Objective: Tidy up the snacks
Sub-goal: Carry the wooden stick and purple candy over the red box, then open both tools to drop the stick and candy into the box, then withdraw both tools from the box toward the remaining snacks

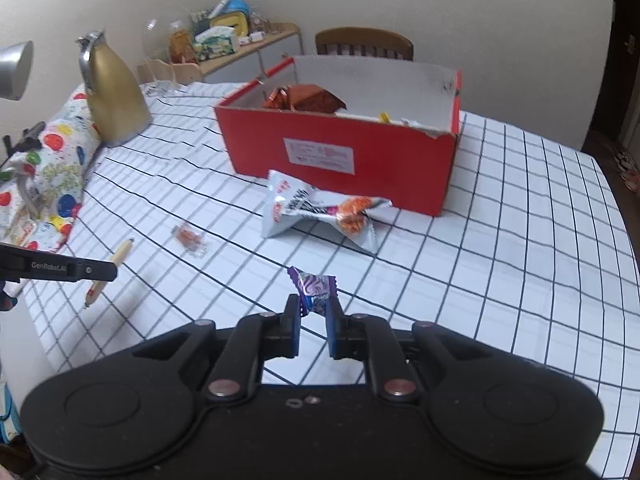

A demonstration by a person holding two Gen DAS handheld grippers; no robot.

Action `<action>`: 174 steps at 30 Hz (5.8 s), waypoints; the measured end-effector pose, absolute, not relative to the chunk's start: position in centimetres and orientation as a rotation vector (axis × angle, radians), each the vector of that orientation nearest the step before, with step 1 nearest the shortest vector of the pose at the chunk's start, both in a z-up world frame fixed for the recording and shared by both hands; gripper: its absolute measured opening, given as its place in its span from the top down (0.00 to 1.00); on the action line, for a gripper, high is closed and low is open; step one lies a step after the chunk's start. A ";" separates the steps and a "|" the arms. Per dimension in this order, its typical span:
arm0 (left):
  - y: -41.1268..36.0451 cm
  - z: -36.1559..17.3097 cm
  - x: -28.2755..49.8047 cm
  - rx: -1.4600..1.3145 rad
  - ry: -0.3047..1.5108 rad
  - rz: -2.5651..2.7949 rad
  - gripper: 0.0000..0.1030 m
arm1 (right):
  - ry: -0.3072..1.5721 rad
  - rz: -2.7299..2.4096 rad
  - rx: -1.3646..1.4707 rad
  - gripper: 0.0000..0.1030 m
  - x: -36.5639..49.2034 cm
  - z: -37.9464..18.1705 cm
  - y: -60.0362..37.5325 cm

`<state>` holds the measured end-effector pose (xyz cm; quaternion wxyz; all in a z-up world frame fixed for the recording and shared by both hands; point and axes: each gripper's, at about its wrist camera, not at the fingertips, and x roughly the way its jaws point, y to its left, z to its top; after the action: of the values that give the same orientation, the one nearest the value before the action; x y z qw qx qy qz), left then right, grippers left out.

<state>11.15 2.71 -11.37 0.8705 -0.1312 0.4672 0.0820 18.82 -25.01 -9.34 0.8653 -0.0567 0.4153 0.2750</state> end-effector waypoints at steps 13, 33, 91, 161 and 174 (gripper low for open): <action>1.0 -5.3 14.5 -0.218 0.852 0.058 0.91 | 0.744 0.592 -0.106 0.89 19.4 -3.6 -24.3; -0.4 -2.3 30.0 -0.042 0.800 -0.124 0.91 | 0.696 0.400 -0.096 0.89 30.2 -1.7 -20.7; -6.9 -12.9 44.5 -0.009 1.139 -0.228 0.73 | 0.959 0.318 -0.135 0.70 39.2 -10.1 -19.5; 5.9 -4.3 19.5 -0.155 0.852 0.029 0.19 | 0.823 0.397 0.058 0.00 23.1 -4.3 -21.1; 5.9 -11.4 19.2 -0.108 0.958 0.027 0.19 | 0.922 0.319 0.061 0.00 25.0 -8.3 -20.5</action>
<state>19.22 5.89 -11.40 0.8860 -0.0517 0.4607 0.0130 24.96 -20.53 -8.29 0.8828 0.0293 0.4430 0.1534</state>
